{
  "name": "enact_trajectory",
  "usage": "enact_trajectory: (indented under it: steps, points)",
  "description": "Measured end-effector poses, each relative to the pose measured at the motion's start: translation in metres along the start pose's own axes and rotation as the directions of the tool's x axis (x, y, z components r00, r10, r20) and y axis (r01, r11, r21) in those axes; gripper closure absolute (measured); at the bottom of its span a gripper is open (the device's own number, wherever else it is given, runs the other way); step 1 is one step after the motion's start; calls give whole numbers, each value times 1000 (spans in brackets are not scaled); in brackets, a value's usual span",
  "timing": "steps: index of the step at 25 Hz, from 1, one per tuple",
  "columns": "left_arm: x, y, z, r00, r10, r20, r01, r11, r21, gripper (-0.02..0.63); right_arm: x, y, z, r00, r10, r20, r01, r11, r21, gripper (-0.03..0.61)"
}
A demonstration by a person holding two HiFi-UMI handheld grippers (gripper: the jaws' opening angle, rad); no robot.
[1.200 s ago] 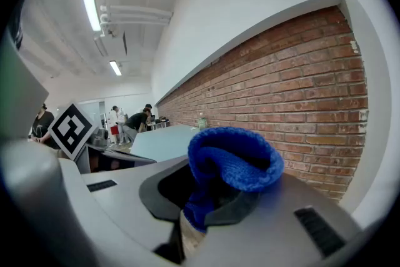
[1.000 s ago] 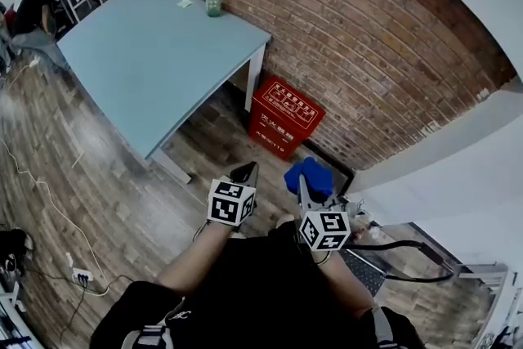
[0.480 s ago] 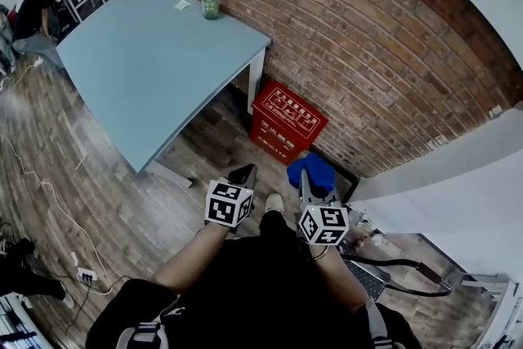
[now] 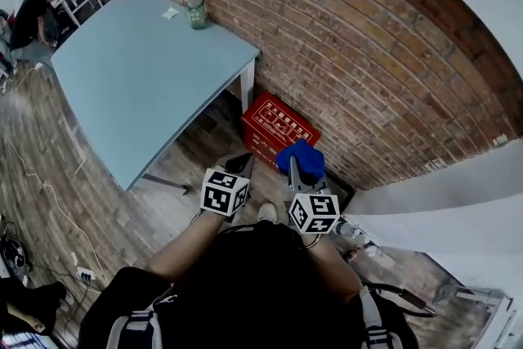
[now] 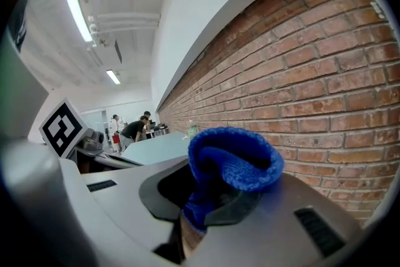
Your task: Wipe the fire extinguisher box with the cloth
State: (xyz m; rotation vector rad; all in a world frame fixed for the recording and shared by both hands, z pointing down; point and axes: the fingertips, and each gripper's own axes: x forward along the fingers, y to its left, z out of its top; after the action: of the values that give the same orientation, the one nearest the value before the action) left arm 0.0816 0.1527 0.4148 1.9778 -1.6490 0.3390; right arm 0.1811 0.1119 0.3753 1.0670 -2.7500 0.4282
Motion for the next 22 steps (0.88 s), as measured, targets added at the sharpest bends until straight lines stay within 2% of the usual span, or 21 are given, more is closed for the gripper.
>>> enact_trajectory:
  steps: [5,13,17,22]
  points:
    - [31,-1,17,1000,24,-6,-24,1000,-11,616,23,-29,11,999,43,-5,-43,999,2,532]
    - [61,11,23,993,118,-26,-119,991,-59,617,49,-73,7,995,98,-32,-96,994,52,532]
    - [70,11,18,991,122,-57,-126,990,-62,617,56,-85,-7,993,100,-66,-92,990,104,532]
    - [83,17,26,992,113,-56,-117,991,-67,616,69,-85,-15,989,114,-97,-103,989,104,532]
